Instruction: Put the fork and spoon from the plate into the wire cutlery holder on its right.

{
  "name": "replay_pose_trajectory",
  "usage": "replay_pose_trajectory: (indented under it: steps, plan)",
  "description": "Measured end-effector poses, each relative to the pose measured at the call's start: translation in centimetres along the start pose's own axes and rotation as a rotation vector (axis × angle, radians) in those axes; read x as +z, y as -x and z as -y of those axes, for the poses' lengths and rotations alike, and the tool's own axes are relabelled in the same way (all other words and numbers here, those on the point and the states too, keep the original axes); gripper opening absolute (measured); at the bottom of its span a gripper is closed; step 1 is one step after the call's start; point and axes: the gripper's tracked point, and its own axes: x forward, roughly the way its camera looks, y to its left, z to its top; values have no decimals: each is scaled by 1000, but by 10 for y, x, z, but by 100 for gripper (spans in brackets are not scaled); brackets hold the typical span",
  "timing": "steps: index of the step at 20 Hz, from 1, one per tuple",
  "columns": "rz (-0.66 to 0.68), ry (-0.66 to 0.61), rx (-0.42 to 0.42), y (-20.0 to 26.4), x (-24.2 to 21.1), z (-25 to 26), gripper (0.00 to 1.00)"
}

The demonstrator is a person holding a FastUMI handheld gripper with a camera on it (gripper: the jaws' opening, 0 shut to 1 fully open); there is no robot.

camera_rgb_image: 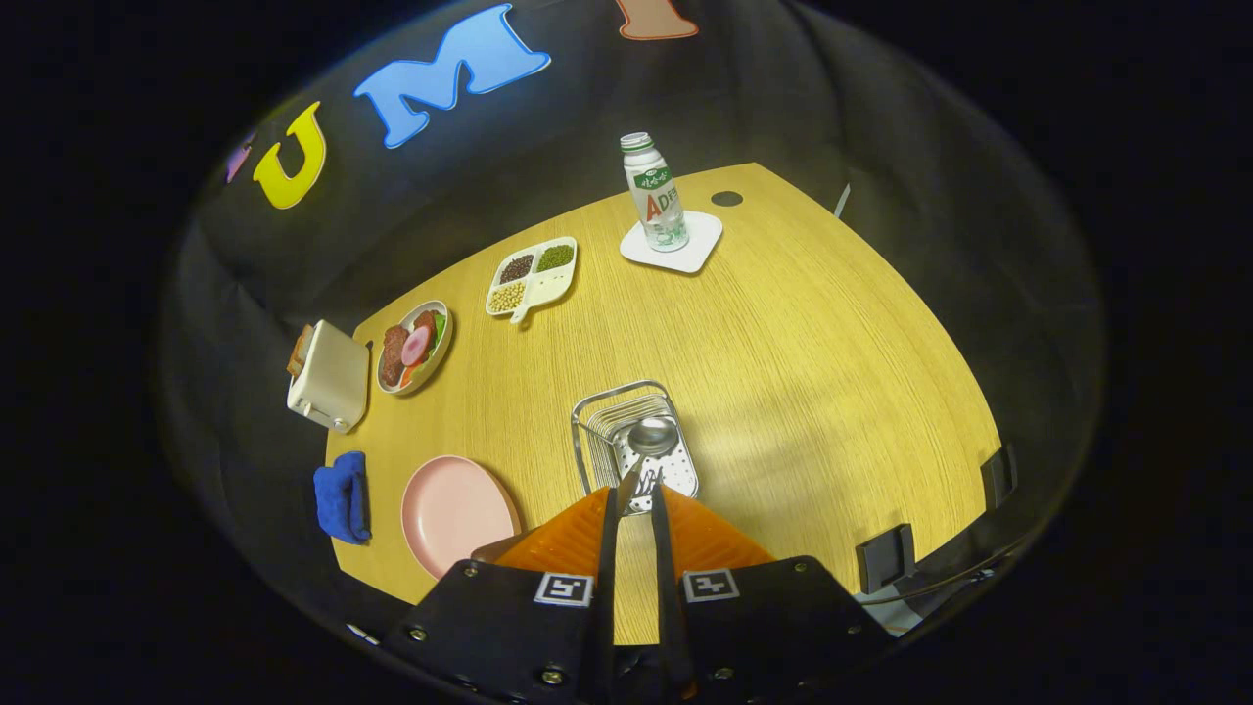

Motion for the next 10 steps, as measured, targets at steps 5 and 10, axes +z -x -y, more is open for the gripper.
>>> replay_pose_trajectory:
  steps: [5, 10]
  plan:
    - [205, 49, -11, 25, 40, -9, 19]
    - [517, 132, -45, 84, 103, -29, 19]
